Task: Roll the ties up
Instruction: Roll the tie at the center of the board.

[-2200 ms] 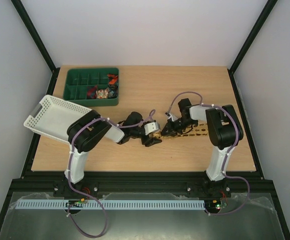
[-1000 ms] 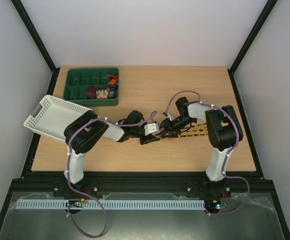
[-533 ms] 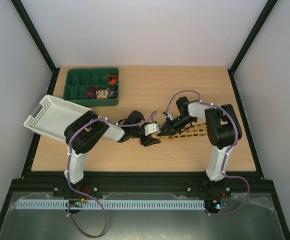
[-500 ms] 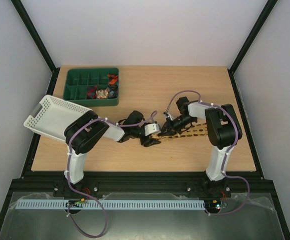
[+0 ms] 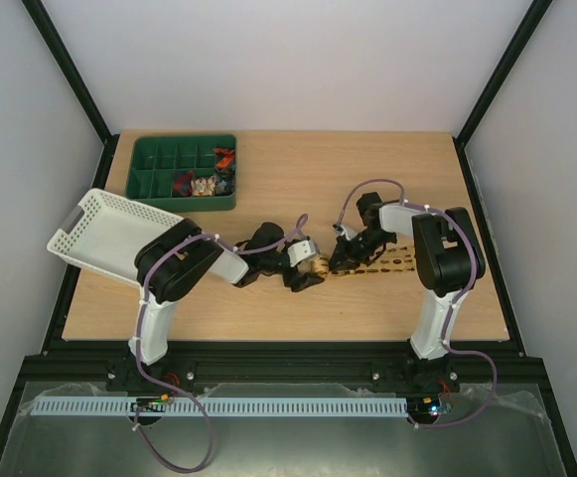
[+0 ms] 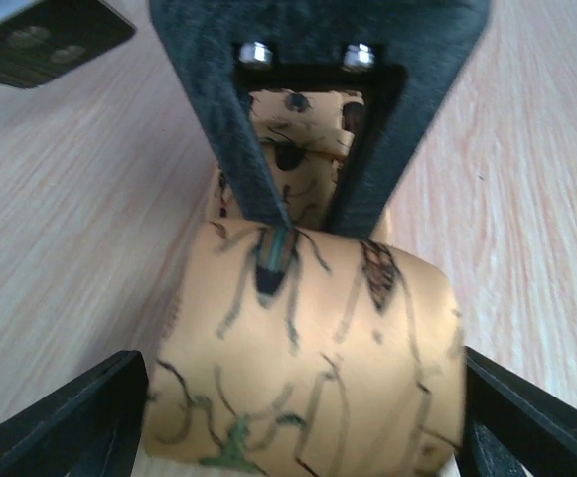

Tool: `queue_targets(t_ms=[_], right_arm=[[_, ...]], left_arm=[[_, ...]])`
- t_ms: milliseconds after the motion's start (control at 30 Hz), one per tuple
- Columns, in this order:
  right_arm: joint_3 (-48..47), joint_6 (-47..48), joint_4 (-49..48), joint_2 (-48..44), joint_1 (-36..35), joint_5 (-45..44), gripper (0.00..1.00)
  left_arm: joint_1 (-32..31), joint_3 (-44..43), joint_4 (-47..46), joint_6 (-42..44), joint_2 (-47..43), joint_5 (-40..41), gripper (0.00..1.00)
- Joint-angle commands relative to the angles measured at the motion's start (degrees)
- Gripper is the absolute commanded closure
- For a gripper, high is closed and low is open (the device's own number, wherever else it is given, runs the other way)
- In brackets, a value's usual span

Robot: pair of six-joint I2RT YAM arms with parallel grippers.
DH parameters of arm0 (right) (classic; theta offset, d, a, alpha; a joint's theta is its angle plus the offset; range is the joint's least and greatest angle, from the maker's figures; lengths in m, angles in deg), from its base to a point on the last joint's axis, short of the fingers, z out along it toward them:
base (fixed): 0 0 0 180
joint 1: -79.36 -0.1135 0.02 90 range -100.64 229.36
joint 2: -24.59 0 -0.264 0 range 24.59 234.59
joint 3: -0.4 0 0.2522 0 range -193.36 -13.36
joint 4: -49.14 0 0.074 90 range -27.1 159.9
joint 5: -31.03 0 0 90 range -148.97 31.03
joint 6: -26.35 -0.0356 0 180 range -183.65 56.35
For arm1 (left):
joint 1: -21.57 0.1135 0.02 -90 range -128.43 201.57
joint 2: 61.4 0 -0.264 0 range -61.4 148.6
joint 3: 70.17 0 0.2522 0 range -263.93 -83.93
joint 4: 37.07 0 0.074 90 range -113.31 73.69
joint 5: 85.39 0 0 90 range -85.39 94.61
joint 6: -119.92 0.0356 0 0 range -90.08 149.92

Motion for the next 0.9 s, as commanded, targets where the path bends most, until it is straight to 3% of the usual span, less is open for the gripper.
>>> queue_targets(t_ms=[0,133,267,333,500,733,867], right_arm=[[3.3,0.9,-1.2,2.7,-0.4,-15.9,0.99],[3.1,1.1,-1.0,3.0,-1.1,-14.5,0.99],[2.0,1.2,-0.6,3.1,-1.4,-12.7,0.99],[1.0,1.6,0.4,2.8,-1.3,-11.8,0.98],[-0.7,2.6,4.0,-0.9,2.1,-4.9,0.67],[3.3,2.3,4.0,-8.1,2.7,10.6,0.36],[3.6,-0.6,1.1,-7.5,-0.2,12.1,0.36]], left_arm=[[-1.1,-2.3,-6.1,-3.1,3.7,1.4,0.18],[-2.1,-4.1,-6.2,-2.4,5.3,1.0,0.27],[-2.3,-3.3,-2.3,1.6,4.4,1.4,0.55],[-2.3,-1.9,0.3,4.0,3.2,2.5,0.61],[-2.1,0.3,8.1,7.9,0.6,5.4,0.62],[-2.2,1.0,10.9,8.1,0.4,6.3,0.62],[-2.5,0.3,11.7,8.6,0.8,6.6,0.61]])
